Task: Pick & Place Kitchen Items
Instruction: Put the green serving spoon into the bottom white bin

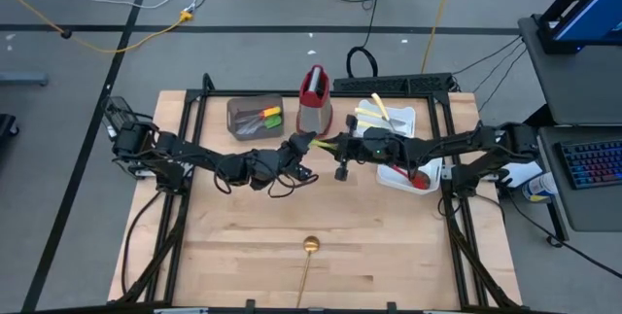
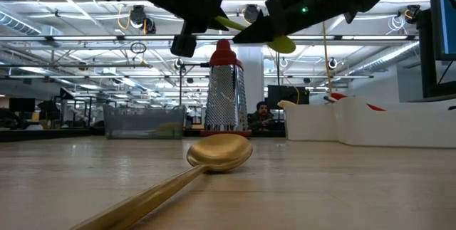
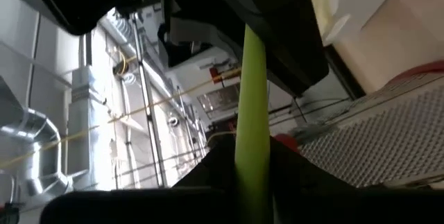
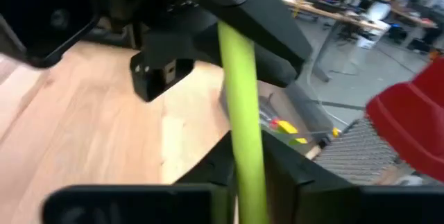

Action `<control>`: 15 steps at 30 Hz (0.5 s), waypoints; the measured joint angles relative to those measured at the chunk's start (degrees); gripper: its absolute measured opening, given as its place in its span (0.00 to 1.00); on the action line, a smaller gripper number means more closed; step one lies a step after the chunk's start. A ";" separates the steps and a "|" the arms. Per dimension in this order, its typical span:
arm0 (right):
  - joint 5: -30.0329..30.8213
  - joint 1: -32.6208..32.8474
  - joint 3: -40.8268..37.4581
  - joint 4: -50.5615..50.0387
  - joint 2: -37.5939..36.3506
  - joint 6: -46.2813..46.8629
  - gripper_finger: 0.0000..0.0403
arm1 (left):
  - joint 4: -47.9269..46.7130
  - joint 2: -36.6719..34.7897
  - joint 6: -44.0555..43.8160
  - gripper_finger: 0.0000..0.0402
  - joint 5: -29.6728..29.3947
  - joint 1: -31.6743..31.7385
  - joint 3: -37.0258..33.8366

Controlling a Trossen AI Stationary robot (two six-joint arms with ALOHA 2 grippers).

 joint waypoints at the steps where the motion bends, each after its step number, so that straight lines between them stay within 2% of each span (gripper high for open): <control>1: -1.07 0.00 -0.01 -0.33 0.01 -0.55 0.08 | -0.17 0.00 0.03 0.12 0.17 -0.07 -0.03; 9: -1.73 0.15 0.11 -3.57 -0.04 0.34 0.06 | -2.76 0.04 -7.90 0.16 0.97 0.16 -0.02; 15: 6.80 0.92 0.12 -8.97 -0.59 0.53 0.06 | -3.47 0.07 -17.23 0.27 0.10 -0.12 0.00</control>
